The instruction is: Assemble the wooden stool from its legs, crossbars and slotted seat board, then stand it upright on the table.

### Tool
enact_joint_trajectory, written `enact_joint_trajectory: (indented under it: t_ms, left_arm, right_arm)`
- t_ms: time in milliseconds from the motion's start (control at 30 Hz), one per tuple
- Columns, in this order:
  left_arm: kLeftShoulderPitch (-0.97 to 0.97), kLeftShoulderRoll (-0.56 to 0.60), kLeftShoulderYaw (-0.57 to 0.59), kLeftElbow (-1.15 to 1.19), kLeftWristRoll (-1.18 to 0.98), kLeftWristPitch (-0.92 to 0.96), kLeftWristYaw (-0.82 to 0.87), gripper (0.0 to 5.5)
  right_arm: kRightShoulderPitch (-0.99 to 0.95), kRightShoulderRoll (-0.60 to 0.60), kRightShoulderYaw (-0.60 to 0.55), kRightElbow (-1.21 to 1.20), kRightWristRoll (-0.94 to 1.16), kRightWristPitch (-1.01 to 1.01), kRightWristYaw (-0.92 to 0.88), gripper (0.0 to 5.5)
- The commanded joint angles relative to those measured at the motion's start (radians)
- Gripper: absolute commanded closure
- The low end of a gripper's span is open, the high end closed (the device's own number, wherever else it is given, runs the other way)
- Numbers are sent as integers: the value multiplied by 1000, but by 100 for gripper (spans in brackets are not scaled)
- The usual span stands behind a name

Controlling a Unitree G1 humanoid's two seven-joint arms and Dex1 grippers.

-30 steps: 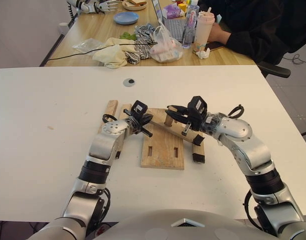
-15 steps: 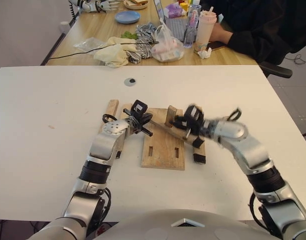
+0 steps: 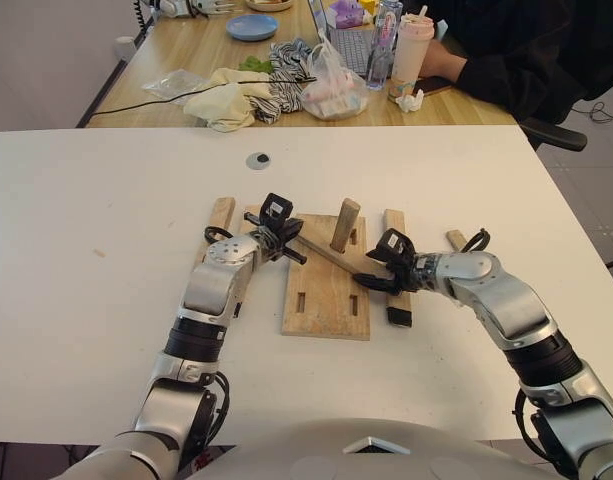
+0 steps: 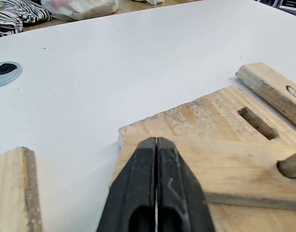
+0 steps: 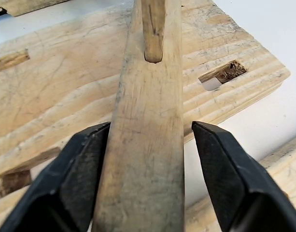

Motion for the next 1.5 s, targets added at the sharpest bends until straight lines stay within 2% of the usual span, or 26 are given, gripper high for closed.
enact_joint_trajectory:
  t_ms: [33, 133, 233, 400, 567, 800, 967, 1300, 1500]
  left_arm:
    - [-52, 15, 72, -35, -6, -53, 30, 550]
    - [-109, -19, 191, -87, -124, -170, -9, 550]
    - [-128, -50, 318, -117, -299, -167, -38, 528]
    - [-91, -45, 529, -190, -735, -76, -160, 441]
    - [-28, -18, 621, -184, -1041, 29, -210, 365]
    - [67, -72, 570, -186, -1075, -18, -242, 258]
    - [73, -107, 505, -220, -1105, -24, -259, 186]
    - [45, -117, 487, -270, -1346, -10, -248, 183]
    - [42, -90, 495, -265, -1440, -1, -261, 263]
  right_arm:
    - [17, -6, 17, 6, -33, 13, -16, 302]
    - [12, 4, 14, 22, -48, -9, -27, 347]
    - [-4, 17, 4, 31, -42, -24, -26, 348]
    - [-113, 23, -74, 65, 41, -26, 44, 348]
    - [-299, 24, -190, 129, 176, 37, 150, 348]
    - [-579, 8, -301, 183, 399, 280, 267, 348]
    - [-660, 1, -323, 204, 489, 358, 317, 348]
    - [-582, -40, -313, 123, 583, 381, 440, 348]
    - [-568, -32, -341, 125, 643, 444, 429, 348]
